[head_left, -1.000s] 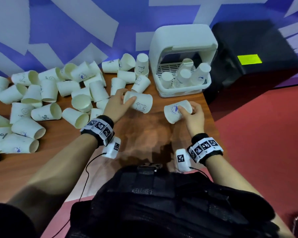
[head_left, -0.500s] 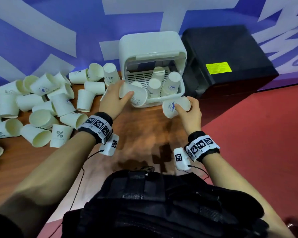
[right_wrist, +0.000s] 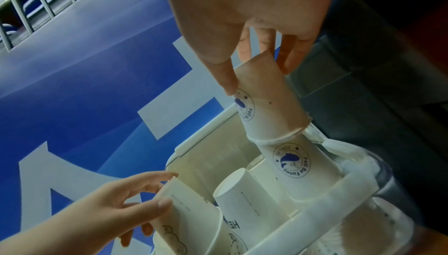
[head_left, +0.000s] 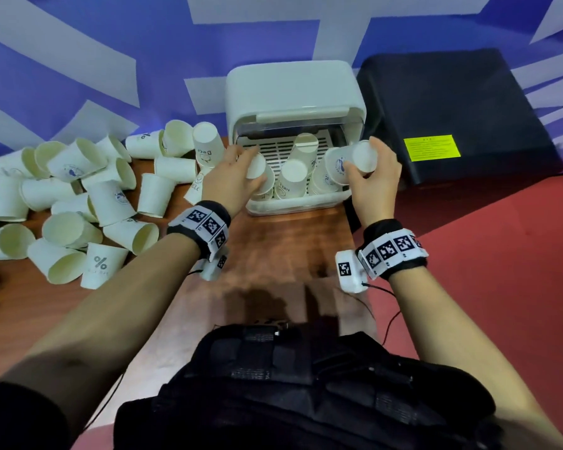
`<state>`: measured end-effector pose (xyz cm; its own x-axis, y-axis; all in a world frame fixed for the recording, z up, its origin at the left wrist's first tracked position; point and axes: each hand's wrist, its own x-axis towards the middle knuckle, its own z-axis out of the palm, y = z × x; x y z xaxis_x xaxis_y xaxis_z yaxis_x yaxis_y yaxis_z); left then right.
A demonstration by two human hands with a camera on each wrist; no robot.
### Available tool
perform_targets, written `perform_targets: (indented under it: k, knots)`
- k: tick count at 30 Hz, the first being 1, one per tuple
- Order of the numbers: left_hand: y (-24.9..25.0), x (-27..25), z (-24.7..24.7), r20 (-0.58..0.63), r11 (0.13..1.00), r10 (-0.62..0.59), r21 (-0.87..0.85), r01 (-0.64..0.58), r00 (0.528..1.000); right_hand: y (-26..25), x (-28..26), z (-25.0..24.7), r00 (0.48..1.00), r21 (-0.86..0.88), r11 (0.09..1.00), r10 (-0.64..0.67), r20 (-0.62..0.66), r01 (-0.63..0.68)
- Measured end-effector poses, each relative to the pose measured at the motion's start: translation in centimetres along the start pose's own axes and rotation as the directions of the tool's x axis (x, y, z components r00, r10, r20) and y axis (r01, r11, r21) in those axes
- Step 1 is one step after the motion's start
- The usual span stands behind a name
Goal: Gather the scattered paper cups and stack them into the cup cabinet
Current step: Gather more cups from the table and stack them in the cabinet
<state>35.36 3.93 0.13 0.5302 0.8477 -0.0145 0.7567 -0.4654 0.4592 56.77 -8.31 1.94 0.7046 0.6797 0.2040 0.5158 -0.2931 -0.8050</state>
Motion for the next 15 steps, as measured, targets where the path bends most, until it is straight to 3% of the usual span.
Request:
perform_targets:
  k: [9, 15]
  knots:
    - [-0.1, 2.5, 1.6, 0.092, 0.998, 0.010, -0.065, -0.004, 0.996, 1.1, 3.2, 2.7, 0.974, -0.207, 0.978, 0.054, 0.218, -0.008]
    - [0.2, 3.8, 2.1, 0.096, 1.000, -0.003, -0.023, 0.005, 0.995, 2.1, 3.9, 4.3, 0.935, -0.358, 0.931, 0.068, 0.347, 0.065]
